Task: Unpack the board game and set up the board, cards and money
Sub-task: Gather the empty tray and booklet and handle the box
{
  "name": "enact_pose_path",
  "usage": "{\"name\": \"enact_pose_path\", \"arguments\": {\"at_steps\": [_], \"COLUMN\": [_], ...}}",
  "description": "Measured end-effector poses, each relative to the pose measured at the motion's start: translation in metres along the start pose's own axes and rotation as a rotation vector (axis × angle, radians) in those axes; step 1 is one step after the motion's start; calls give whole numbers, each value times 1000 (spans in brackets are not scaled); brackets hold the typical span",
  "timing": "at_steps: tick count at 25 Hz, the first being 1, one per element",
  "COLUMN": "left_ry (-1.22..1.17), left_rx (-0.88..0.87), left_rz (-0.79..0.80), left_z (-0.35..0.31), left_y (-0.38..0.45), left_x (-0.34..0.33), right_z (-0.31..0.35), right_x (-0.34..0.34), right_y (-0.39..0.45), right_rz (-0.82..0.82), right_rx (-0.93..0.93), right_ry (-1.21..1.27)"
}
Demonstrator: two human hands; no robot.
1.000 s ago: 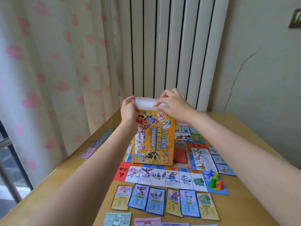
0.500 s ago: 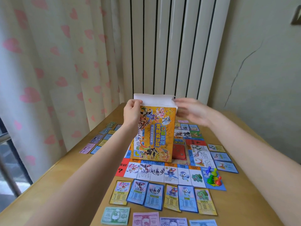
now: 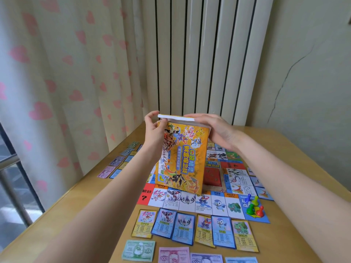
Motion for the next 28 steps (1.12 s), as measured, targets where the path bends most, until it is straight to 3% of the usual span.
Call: {"name": "enact_pose_path", "arguments": {"at_steps": [11, 19, 28], "left_ry": [-38, -131, -141], "left_rx": [21, 129, 199], "left_rz": [78, 157, 121], "left_z": [-2, -3, 3], "left_y": [-4, -4, 3], "left_x": [-2, -3, -2], "right_z": [-3, 9, 0], "right_x": [10, 9, 16], "right_y": [6, 3, 11], "right_rz": [-47, 37, -83], "right_rx": [21, -54, -112], "right_ry": [-183, -385, -285]}}
Point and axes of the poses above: each hand's wrist, its own y-axis towards the middle knuckle, its own x-axis out of the back of the hand, z = x × y, the point moved 10 cm from there along y, towards the middle knuckle, and after that the axes turned 6 degrees about -z, right-handed, at the moved point
